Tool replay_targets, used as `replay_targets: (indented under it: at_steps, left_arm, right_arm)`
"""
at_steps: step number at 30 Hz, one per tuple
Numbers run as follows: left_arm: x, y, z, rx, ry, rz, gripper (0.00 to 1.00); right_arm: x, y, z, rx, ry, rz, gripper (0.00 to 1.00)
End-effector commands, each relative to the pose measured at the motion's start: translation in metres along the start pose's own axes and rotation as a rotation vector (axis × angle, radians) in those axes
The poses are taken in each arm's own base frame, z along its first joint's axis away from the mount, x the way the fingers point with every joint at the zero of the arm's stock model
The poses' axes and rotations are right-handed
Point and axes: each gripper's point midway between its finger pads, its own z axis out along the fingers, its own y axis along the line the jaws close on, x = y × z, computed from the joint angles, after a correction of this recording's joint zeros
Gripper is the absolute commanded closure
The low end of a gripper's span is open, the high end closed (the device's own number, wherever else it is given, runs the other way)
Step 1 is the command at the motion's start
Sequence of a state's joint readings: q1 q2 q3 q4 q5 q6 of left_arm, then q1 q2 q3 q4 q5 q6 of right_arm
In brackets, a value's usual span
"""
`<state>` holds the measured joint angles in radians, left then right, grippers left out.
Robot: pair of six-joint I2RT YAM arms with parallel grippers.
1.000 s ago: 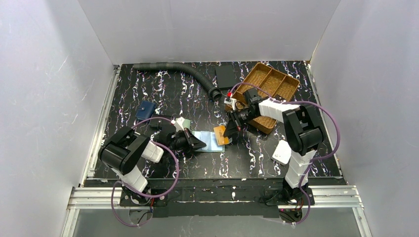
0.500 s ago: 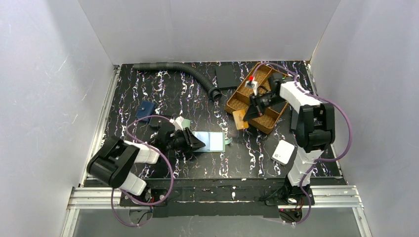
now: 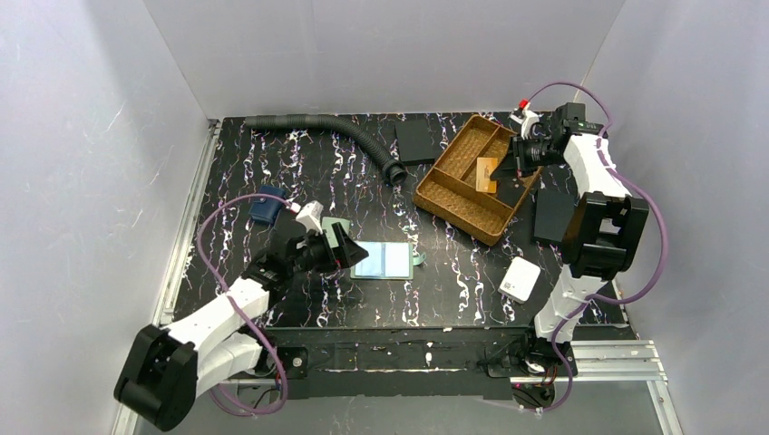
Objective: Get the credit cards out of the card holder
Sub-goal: Place the credit card in the storage box.
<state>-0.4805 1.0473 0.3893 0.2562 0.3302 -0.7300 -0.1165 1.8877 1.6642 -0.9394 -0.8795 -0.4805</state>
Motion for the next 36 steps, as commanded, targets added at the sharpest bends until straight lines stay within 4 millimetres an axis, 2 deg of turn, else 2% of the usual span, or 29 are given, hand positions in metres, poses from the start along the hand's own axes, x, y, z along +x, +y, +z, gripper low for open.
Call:
replay_targets:
  at_steps: [1,4,11,19,24,31,36]
  left_arm:
    - [-0.02,0.012,-0.02,-0.118,-0.078,0.067,0.03]
    - [-0.029,0.01,-0.031,-0.139,-0.111,0.082,0.02]
    - [-0.027,-0.002,-0.045,-0.097,-0.101,0.113,0.02]
    - [-0.024,0.001,-0.046,-0.109,-0.09,0.11,0.02]
    - [-0.024,0.001,-0.044,-0.109,-0.087,0.101,0.02]
    - [-0.023,0.002,-0.038,-0.108,-0.073,0.074,0.02]
    - [-0.022,0.005,-0.037,-0.122,-0.066,0.061,0.02]
  right_arm:
    - [-0.045,-0.019,-0.007,0.161,-0.142,0.04,0.99]
    - [-0.054,-0.026,-0.008,0.184,-0.166,0.058,0.99]
    - [-0.06,-0.043,-0.005,0.243,-0.184,0.11,0.99]
    - [-0.06,-0.065,0.0,0.309,-0.193,0.183,0.99]
    - [-0.067,-0.068,0.005,0.291,-0.203,0.218,0.99]
    - [-0.09,-0.077,0.024,0.291,-0.23,0.21,0.99]
    - [-0.109,-0.093,0.052,0.266,-0.272,0.284,0.99]
